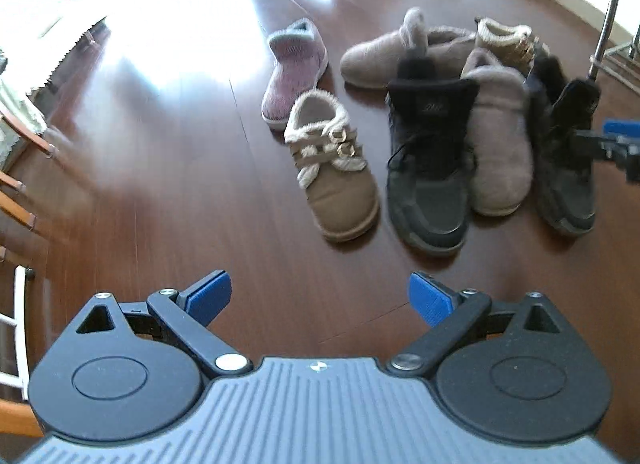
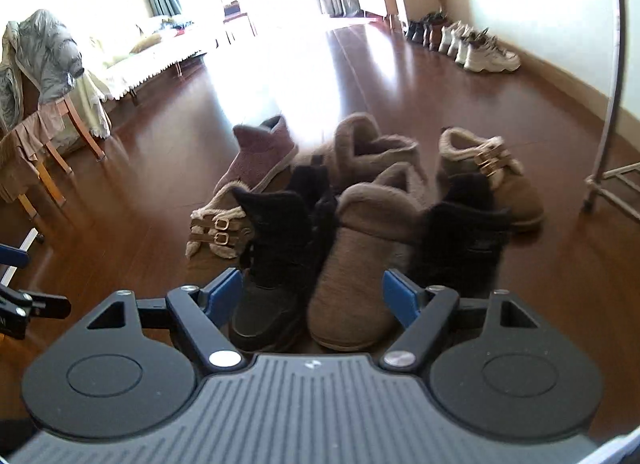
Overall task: Organize scattered shoes
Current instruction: 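Reach the left tool to the second pink boot and grasp its collar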
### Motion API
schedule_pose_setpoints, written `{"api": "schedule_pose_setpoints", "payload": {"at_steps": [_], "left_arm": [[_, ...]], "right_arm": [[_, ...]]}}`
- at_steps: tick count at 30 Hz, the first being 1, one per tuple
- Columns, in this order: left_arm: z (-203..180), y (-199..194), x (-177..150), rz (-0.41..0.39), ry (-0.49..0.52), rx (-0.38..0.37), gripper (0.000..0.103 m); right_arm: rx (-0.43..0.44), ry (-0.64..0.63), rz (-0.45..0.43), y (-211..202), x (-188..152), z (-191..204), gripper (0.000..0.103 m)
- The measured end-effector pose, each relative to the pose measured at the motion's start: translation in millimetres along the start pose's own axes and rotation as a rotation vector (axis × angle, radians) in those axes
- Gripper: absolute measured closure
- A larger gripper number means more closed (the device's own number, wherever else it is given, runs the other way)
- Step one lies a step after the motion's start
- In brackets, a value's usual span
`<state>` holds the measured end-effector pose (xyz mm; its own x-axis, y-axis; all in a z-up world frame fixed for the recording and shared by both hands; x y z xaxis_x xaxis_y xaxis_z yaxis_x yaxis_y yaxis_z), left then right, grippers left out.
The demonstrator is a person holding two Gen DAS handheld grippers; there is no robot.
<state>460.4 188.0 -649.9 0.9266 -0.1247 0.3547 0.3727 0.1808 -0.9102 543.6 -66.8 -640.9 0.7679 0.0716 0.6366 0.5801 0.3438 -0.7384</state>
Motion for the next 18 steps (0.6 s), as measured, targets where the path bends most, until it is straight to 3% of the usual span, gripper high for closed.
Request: {"api": "schedule_pose_setpoints", "payload": {"at_steps": [6,11,18], "left_arm": [[32.4,58.9,16.1,-0.012,0.088,-0.061,0.006],[69.3,96.9,56.8,-0.039,0.152,-0.114,0.006],[113.5,149.3,137.8,-0.189,0.164,-0.141,0.006]], "right_arm": [[-0.023,-0.022,0.024,63.0,25.2,37.6,0.028],[-0.062,-0.05,0.024,102.0,64.8,75.1,0.028],[-0.102,0.085,0.002,145.7,115.7,108.2,0.026]]}}
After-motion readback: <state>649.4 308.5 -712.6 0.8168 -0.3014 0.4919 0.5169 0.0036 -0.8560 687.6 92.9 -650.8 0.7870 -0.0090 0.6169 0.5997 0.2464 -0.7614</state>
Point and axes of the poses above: each gripper's, at about its wrist camera, not at the fingertips, and y roughly the way its jaws point, z to its left, x to its top, the point moved 2 cm from there along y, roughly the way its jaws point, and after that the axes turned 5 degrees about z, right-handed, at the moved point
